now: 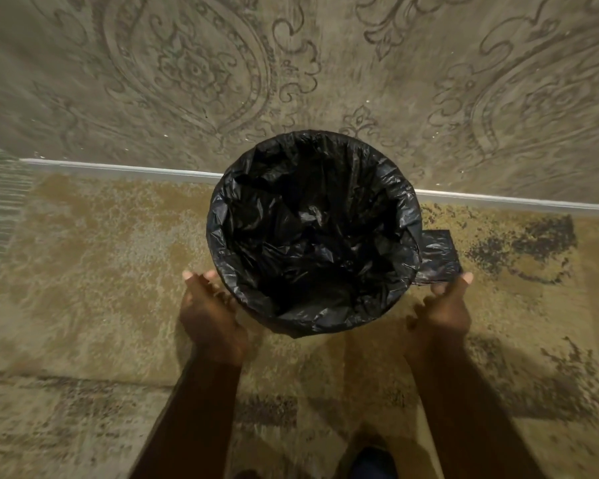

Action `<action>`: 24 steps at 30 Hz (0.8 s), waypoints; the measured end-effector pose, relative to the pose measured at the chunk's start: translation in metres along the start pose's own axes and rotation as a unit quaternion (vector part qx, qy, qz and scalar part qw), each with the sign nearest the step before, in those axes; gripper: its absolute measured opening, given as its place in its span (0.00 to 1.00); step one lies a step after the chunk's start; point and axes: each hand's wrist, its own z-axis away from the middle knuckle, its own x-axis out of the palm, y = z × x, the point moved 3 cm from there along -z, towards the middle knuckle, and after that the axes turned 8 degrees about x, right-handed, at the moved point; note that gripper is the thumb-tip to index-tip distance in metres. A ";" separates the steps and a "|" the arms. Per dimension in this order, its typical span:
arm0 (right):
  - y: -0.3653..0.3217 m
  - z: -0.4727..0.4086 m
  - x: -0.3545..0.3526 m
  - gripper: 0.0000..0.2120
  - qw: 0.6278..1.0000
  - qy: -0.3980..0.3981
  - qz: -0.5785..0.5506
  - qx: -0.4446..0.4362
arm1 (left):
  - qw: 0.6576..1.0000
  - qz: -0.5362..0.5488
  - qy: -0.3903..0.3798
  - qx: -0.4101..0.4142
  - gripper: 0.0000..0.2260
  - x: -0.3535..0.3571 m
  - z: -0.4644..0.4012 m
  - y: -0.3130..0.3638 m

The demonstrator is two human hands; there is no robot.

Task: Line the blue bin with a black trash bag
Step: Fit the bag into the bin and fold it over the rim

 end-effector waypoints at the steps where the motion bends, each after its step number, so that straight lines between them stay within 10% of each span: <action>1: 0.003 0.013 -0.005 0.24 0.997 -0.066 -0.019 0.029 | 0.999 0.016 -0.033 -0.031 0.19 0.000 0.005 0.000; 4: 0.022 0.050 0.000 0.24 0.965 -0.244 0.028 0.092 | 0.992 0.039 -0.096 -0.079 0.19 0.006 0.018 0.003; 11: 0.048 0.054 0.024 0.07 0.946 -0.204 -0.123 0.219 | 0.955 0.183 -0.060 -0.224 0.24 0.028 0.011 0.005; 24: 0.057 0.058 0.041 0.16 0.918 -0.264 -0.244 0.165 | 0.979 0.076 -0.021 -0.186 0.32 0.006 0.088 -0.021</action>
